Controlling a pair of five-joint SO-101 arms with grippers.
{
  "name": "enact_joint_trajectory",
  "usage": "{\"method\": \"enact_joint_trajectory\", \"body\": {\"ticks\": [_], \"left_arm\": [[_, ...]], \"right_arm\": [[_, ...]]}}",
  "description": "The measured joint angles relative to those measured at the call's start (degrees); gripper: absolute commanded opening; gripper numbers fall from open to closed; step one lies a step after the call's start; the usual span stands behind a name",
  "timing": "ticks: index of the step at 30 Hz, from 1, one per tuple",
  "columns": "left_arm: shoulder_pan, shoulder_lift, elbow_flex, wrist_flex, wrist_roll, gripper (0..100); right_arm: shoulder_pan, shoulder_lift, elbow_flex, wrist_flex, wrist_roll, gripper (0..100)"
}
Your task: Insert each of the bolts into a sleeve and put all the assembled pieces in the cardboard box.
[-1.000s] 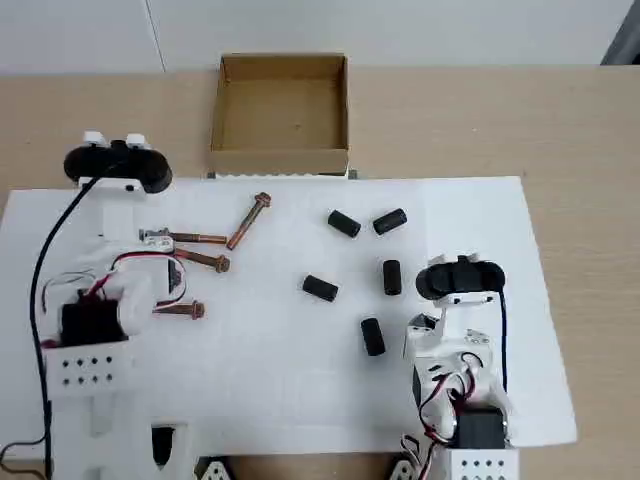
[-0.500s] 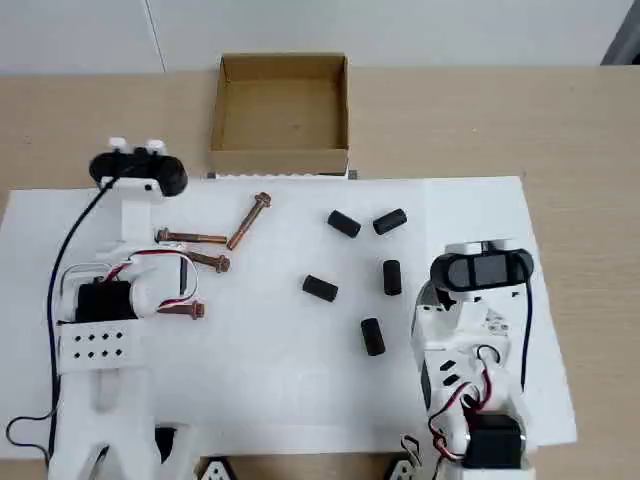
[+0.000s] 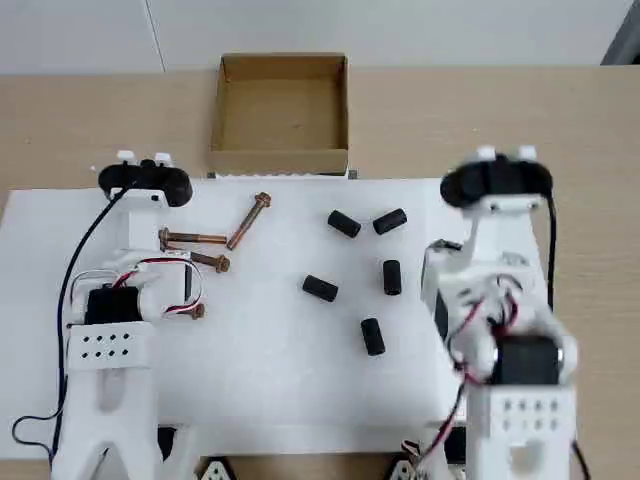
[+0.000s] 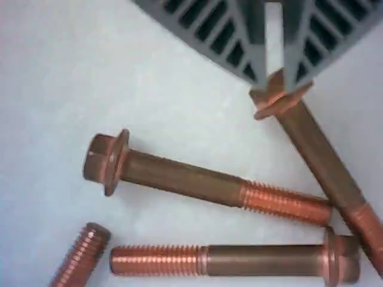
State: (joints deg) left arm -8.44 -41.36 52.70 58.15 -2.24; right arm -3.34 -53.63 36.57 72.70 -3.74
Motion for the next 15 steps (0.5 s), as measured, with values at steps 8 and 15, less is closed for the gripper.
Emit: {"method": "enact_joint_trajectory", "body": {"ticks": [8,15], "left_arm": [[0.97,0.09,2.11,-0.53,-6.77,1],[0.97,0.09,6.42,-3.52,-7.38,1]], "right_arm": [[0.0,24.62,-18.73,14.07,4.31,0.4],[-0.18,42.46,-30.51,18.64,7.21,0.5]]}}
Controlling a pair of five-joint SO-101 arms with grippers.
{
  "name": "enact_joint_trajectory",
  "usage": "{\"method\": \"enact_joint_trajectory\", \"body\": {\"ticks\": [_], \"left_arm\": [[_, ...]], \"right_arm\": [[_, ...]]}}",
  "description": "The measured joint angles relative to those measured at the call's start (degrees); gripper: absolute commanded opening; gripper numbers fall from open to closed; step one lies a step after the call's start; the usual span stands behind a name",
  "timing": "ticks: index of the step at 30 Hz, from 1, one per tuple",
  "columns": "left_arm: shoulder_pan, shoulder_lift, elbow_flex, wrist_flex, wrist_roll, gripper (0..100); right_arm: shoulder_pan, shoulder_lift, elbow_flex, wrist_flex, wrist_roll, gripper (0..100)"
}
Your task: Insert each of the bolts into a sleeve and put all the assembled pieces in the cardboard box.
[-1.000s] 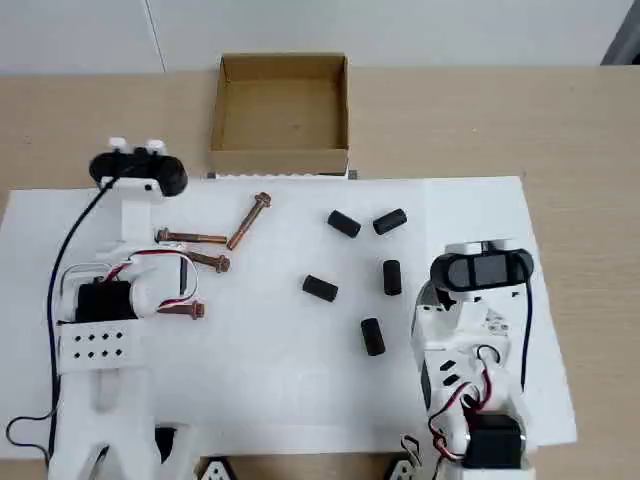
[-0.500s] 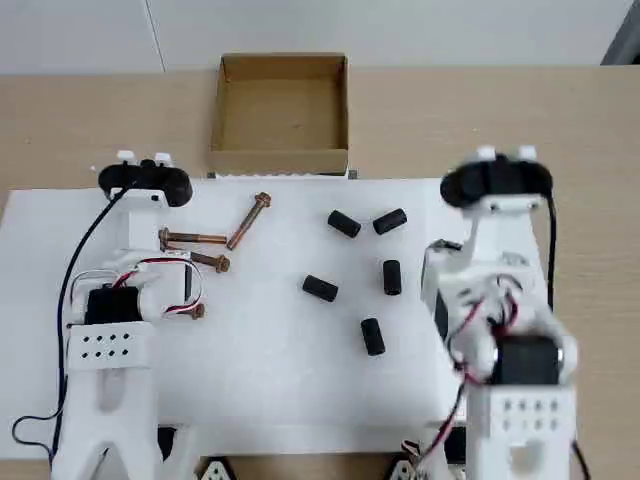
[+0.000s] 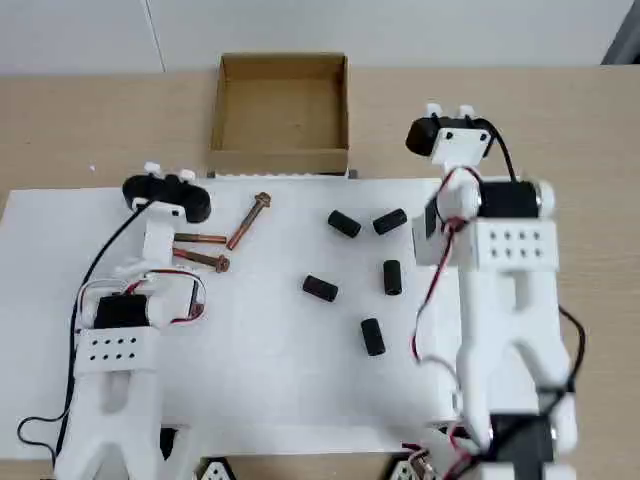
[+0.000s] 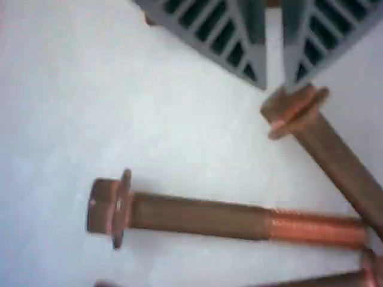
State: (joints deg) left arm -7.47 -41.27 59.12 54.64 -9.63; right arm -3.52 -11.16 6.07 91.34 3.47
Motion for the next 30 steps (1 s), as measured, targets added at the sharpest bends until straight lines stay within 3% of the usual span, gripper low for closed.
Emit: {"method": "enact_joint_trajectory", "body": {"ticks": [9,13,30], "left_arm": [[0.09,0.0,1.32,0.0,0.18,1],[0.09,0.0,1.41,-0.09,0.26,1],[0.09,0.0,1.41,-0.18,-0.18,1]], "right_arm": [[-7.65,12.84,-4.92,2.29,0.18,19.5],[-10.81,14.42,-5.01,0.18,0.18,18.8],[-10.99,29.19,-5.01,-8.44,0.18,18.6]]}}
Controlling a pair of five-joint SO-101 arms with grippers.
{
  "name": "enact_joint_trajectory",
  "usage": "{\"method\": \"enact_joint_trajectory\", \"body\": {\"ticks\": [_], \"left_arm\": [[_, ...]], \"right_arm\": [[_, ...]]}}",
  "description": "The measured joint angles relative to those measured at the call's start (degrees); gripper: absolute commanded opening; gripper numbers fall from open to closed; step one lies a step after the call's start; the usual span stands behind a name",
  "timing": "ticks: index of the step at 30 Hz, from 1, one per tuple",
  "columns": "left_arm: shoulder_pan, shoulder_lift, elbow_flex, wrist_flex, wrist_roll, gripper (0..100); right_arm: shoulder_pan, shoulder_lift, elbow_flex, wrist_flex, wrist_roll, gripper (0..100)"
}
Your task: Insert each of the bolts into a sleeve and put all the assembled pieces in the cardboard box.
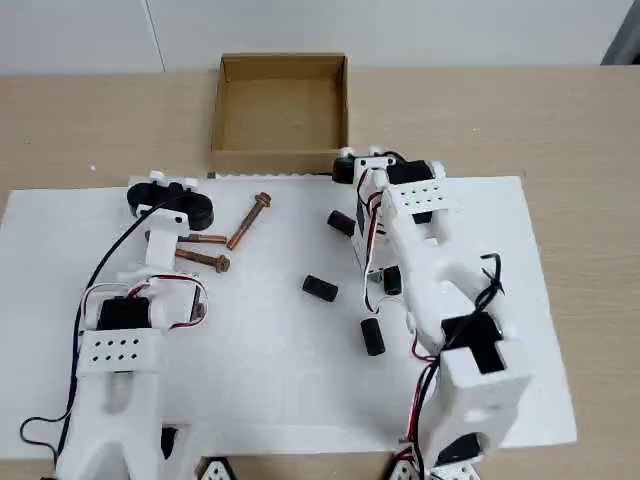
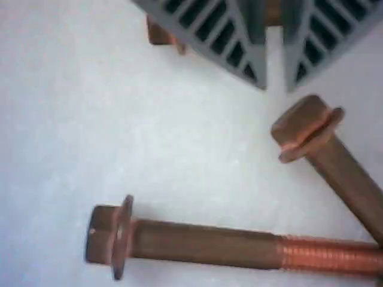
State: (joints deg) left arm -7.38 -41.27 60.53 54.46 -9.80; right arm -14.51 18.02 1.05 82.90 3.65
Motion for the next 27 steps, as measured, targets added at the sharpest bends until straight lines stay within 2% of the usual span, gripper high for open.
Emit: {"method": "enact_joint_trajectory", "body": {"ticks": [3,7,18,27], "left_arm": [[0.0,0.0,0.0,0.0,0.0,1],[0.0,0.0,0.97,-1.58,0.0,1],[0.0,0.0,2.46,-2.81,0.09,1],[0.0,0.0,-9.23,8.44,1.58,1]], "right_arm": [[0.0,2.2,-0.35,-0.26,0.09,15.9],[0.44,3.78,-1.41,-0.44,0.0,0.2],[0.79,3.6,-2.11,-0.18,0.0,0.6],[-0.09,-6.24,-2.73,6.07,0.0,0.6]]}}
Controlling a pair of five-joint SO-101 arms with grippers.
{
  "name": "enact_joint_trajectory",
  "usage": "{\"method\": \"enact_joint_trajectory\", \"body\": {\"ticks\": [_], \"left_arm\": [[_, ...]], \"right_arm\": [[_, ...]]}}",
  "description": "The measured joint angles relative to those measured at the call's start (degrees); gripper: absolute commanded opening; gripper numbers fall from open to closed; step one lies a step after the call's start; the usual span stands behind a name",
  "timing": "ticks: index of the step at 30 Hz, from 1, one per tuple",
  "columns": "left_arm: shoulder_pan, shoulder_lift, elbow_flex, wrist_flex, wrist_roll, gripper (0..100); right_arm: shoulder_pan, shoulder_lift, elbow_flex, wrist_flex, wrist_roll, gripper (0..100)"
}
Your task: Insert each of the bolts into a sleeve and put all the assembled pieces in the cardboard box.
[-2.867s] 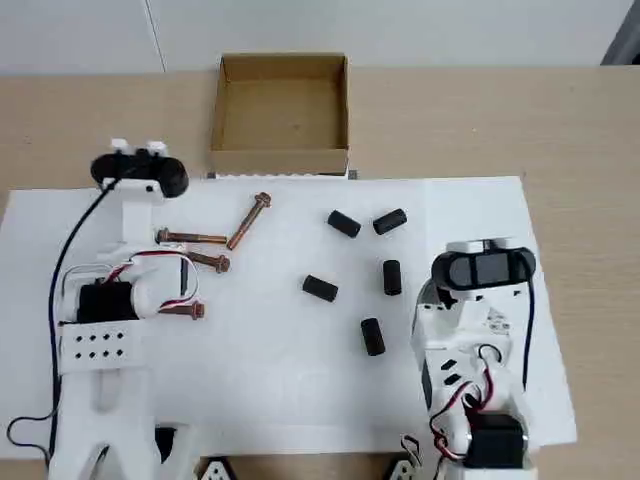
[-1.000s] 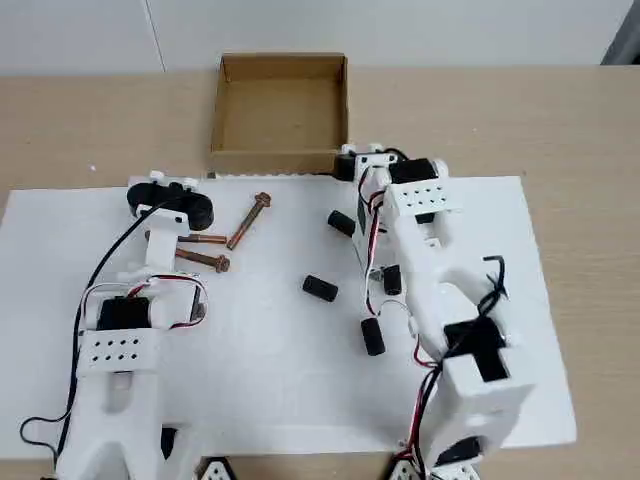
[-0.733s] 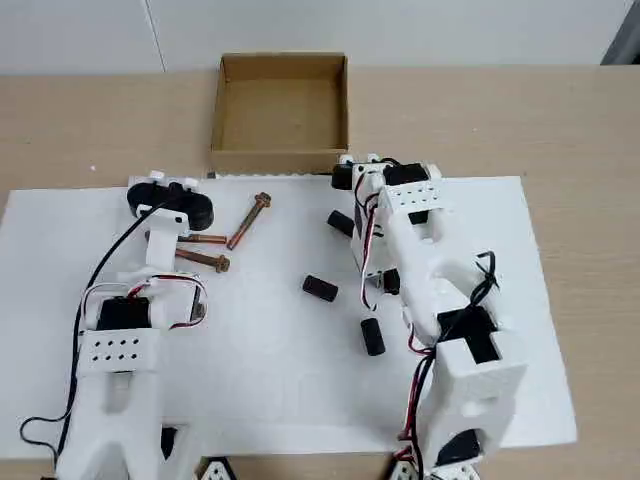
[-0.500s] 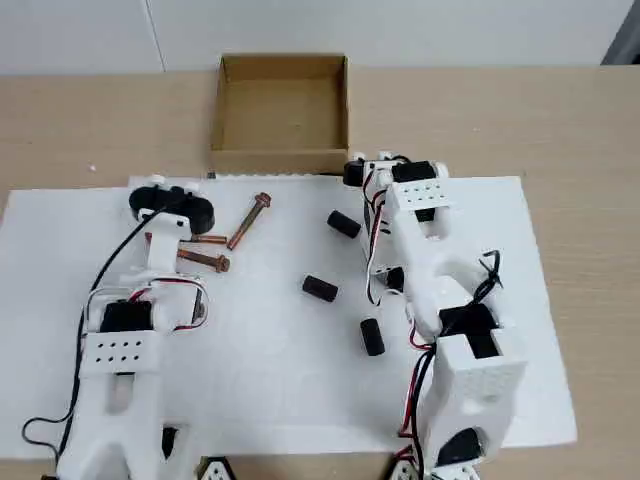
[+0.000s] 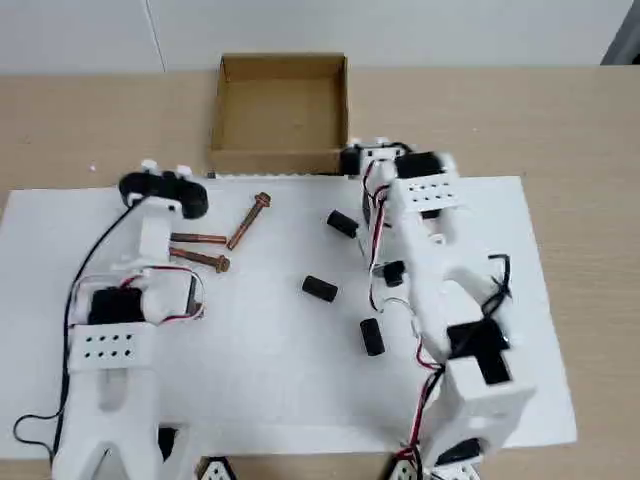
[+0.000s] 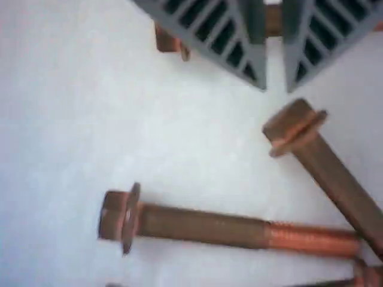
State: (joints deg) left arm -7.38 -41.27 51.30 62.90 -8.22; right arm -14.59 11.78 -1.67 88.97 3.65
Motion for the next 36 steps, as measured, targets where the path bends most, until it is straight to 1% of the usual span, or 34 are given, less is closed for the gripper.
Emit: {"method": "enact_joint_trajectory", "body": {"ticks": [3,6,12,17,29,36], "left_arm": [[0.0,0.97,-5.36,3.16,0.09,1],[2.11,5.36,-12.57,7.38,0.0,1],[8.53,20.66,-30.15,13.63,-0.18,1],[12.04,34.73,-45.01,17.58,-1.76,1],[12.75,66.99,-74.99,25.23,-1.93,1],[13.27,80.79,-90.46,30.95,-5.89,1]], "right_arm": [[0.35,-2.02,-0.09,2.29,0.18,0.6],[0.0,-2.11,0.0,2.99,0.18,0.7],[0.09,-2.46,5.71,-0.62,0.18,0.7],[0.26,-2.55,7.3,-1.14,0.18,0.7],[0.18,-2.64,7.3,-1.41,0.18,0.7],[0.18,-2.64,7.3,-3.25,0.18,0.7]]}}
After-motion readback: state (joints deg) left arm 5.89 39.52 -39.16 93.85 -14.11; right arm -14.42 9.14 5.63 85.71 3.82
